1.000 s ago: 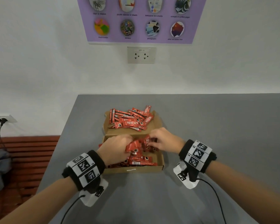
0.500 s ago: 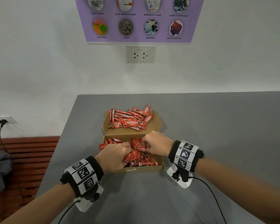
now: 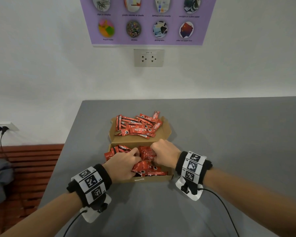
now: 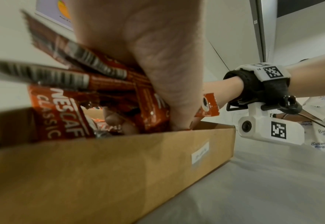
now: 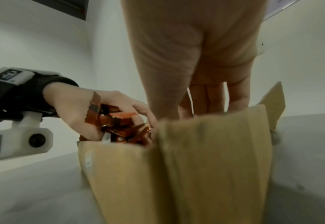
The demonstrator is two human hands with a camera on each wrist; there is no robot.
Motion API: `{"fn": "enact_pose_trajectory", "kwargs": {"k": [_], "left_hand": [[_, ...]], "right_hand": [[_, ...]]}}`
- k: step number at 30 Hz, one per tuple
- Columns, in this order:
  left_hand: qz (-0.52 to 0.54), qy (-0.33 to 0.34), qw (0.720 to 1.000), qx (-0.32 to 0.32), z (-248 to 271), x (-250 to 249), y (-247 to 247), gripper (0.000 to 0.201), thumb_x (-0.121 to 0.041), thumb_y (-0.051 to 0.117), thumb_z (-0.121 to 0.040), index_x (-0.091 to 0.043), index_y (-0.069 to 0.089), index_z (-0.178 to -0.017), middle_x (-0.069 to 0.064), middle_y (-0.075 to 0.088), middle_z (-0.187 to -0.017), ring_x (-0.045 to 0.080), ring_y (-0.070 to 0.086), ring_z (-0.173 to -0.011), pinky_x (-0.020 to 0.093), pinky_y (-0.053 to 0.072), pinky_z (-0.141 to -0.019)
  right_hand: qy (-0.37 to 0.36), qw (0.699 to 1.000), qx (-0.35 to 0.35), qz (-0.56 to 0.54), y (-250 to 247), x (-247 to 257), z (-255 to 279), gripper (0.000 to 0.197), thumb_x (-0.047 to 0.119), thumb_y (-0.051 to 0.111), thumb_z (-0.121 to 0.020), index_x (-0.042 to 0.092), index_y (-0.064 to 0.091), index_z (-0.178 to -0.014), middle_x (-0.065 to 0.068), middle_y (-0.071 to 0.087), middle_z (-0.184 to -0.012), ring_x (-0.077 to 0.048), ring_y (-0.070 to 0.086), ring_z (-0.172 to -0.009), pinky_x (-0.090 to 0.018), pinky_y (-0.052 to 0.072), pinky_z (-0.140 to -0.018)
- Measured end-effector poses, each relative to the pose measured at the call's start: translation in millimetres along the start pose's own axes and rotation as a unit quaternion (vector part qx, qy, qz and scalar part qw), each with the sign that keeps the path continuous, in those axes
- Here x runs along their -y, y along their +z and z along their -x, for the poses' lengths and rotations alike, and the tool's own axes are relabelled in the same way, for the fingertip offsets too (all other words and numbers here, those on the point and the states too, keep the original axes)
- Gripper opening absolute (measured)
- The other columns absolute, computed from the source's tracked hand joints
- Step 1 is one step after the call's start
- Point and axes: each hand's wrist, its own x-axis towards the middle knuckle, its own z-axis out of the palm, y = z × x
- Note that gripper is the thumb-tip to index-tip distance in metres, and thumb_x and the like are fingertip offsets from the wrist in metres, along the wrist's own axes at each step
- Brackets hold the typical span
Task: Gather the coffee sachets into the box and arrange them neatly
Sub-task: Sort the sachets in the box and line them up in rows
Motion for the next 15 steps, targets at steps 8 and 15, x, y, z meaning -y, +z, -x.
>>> {"fn": "enact_pose_trajectory", "kwargs": {"k": [8, 15], "left_hand": [[0.006, 0.000, 1.000, -0.014, 0.8, -1.0, 1.9, 0.048, -0.037, 0.053, -0.091, -0.019, 0.044, -0.135, -0.004, 0.045, -0.136, 0.014, 0.055, -0.111, 0.027, 0.042, -0.100], [0.005, -0.004, 1.000, -0.009, 0.5, -0.5, 0.6, 0.051, -0.036, 0.054, -0.090, -0.019, 0.042, -0.136, -0.004, 0.043, -0.137, 0.015, 0.053, -0.115, 0.027, 0.041, -0.102]], "right_hand": [[-0.026, 0.999, -0.009, 0.040, 7.5, -2.7, 1.1, 0.005, 0.006, 0.057, -0.082, 0.007, 0.061, -0.085, -0.009, 0.064, -0.086, -0.028, 0.060, -0.080, -0.031, 0.038, -0.060], [-0.041, 0.998, -0.012, 0.052, 5.2, -6.0, 3.5, 0.018, 0.026, 0.063, -0.084, 0.008, 0.060, -0.088, -0.007, 0.064, -0.091, -0.024, 0.059, -0.084, -0.029, 0.035, -0.062]]}}
